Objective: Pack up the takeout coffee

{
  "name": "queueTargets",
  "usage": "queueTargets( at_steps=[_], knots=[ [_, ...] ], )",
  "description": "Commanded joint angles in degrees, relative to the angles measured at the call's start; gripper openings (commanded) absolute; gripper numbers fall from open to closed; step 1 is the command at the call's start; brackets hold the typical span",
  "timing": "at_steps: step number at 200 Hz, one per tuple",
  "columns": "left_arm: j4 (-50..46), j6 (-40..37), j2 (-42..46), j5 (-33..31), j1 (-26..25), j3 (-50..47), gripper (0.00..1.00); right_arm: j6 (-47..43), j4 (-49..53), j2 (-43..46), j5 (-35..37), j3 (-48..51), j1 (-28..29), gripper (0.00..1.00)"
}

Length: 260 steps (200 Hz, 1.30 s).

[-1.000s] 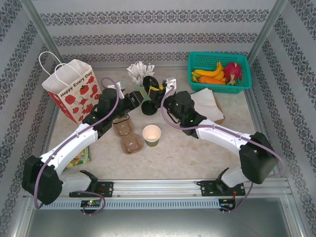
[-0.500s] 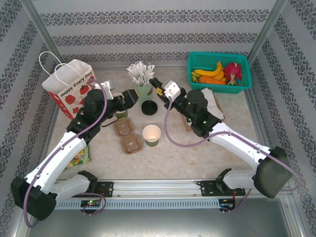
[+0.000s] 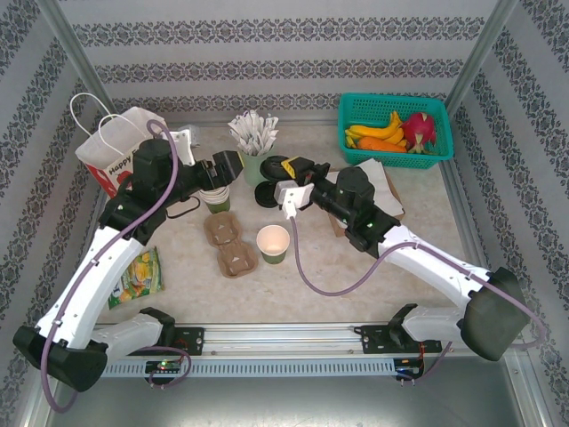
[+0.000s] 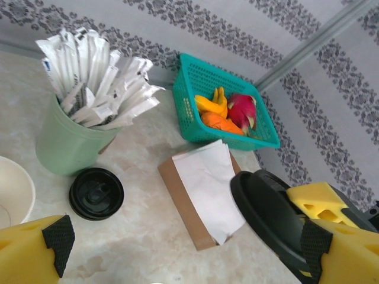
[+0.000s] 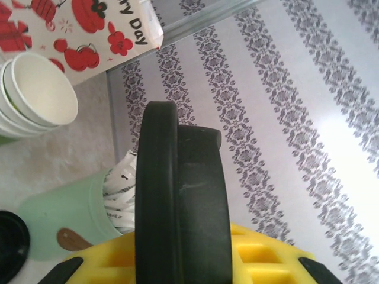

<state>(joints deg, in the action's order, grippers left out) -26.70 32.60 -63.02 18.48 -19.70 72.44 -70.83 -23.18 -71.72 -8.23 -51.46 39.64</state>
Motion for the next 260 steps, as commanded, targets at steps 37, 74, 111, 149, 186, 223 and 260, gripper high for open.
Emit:
queueTargets(
  at_steps=[37, 74, 111, 149, 186, 223, 260],
  knots=[
    [-15.1, -9.4, -3.6, 8.1, 0.8, 8.2, 1.00, -18.6, -2.8, 2.1, 1.4, 0.5, 3.0, 0.00],
    [-21.8, -13.6, -6.5, 11.8, 0.8, 12.9, 0.94, -24.9, 0.5, 3.0, 1.0, -0.3, 4.6, 0.00],
    [-25.8, -15.3, -8.7, 14.3, 0.8, 16.1, 0.85, -30.0, 4.1, 3.3, 1.7, -2.2, 5.9, 0.00],
    [-27.9, -13.8, -10.8, 17.3, 0.7, 18.4, 0.74, -35.1, 5.8, 1.5, 3.0, -3.7, 6.3, 0.00],
    [-28.1, -11.9, -11.8, 17.3, 0.7, 19.0, 0.69, -37.8, 4.5, -0.2, 3.1, -4.7, 6.9, 0.00],
    [-28.6, -10.6, -13.6, 18.6, 0.7, 20.4, 0.59, -41.0, 3.8, -1.8, 3.7, -5.4, 8.0, 0.00],
    [-29.5, -10.0, -14.7, 18.0, 0.8, 21.0, 0.52, -41.4, 2.8, -2.7, 3.9, -5.6, 8.5, 0.00]
  ],
)
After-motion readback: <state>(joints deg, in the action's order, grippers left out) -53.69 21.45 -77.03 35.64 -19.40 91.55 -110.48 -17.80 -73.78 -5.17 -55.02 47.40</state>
